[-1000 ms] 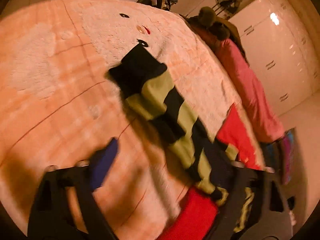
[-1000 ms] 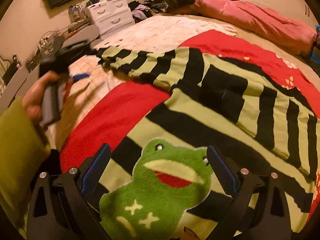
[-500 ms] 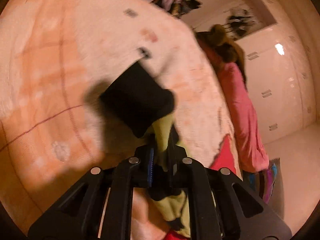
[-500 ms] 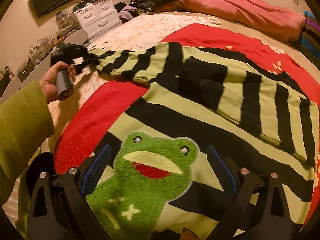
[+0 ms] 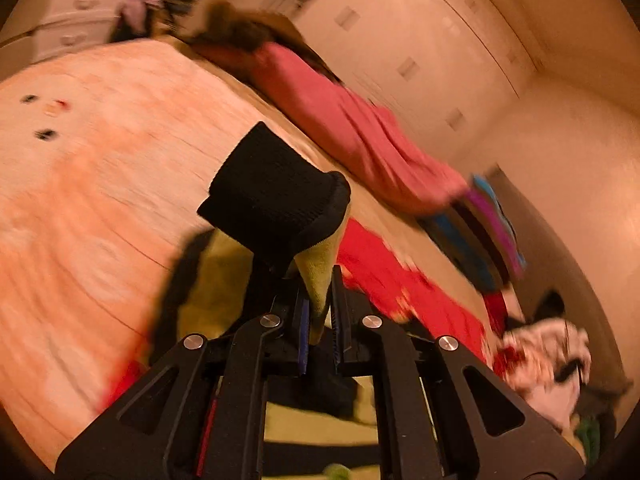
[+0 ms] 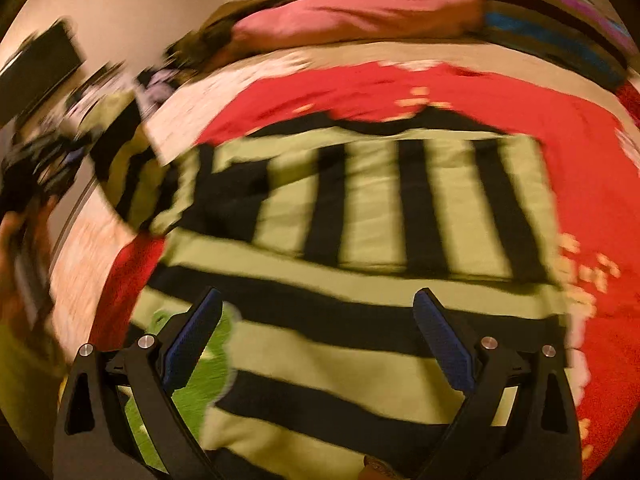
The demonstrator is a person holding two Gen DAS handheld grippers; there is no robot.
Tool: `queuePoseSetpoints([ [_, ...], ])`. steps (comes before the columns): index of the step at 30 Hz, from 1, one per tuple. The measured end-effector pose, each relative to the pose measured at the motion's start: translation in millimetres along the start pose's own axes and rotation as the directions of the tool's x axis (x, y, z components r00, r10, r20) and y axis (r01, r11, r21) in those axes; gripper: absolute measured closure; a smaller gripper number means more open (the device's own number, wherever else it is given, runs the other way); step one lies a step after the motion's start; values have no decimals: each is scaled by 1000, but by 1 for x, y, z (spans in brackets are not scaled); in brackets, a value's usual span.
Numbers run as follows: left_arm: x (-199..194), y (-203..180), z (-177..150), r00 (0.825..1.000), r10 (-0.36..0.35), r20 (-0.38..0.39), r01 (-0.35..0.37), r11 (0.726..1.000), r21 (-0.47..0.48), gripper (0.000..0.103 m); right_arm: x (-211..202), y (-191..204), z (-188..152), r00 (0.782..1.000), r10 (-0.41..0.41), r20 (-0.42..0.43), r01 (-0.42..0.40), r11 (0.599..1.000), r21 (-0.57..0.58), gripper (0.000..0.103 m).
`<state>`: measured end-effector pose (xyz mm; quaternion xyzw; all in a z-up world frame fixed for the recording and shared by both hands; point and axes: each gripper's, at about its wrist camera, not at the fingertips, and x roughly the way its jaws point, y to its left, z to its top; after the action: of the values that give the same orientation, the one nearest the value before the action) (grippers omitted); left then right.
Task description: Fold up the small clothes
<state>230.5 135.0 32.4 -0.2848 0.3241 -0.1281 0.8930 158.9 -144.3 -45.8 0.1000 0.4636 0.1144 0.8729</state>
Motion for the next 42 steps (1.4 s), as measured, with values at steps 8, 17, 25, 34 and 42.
queuePoseSetpoints([
  [8,66,-78,-95,978,-38,-206,66,989,129,100,-20,-95,4,990,-134,34,122,961,248,7],
  [17,119,-120,-165,889,-62,-454,184,955,231,39,-22,-132,0,990,-140,31,120,928,353,7],
  [25,49,-93,-126,961,-12,-275,90,959,270,39,-26,-119,3,995,-70,78,47,962,267,7],
  [34,15,-18,-71,978,163,-131,-138,974,182,39,-2,-29,23,995,80,59,-68,979,-195,14],
  [42,23,-8,-73,977,146,-152,-120,978,170,39,56,-15,41,996,66,-62,-81,958,-275,21],
])
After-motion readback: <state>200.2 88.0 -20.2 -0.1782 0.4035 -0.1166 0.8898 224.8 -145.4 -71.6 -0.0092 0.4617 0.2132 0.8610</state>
